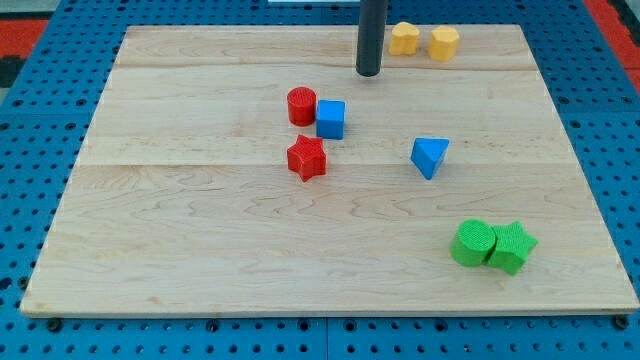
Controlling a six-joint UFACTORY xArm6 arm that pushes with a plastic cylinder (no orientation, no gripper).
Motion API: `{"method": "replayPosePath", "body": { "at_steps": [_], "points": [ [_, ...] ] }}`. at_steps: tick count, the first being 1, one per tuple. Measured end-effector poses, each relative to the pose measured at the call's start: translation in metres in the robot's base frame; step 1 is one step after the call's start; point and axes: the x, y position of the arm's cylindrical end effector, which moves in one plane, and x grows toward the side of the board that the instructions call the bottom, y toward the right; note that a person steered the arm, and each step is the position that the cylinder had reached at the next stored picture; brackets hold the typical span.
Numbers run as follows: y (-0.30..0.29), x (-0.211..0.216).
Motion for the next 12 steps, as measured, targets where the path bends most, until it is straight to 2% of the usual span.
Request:
{"method": "replayPosePath", "body": {
  "at_steps": [12],
  "points": [
    [0.016,0.0]
  ]
}}
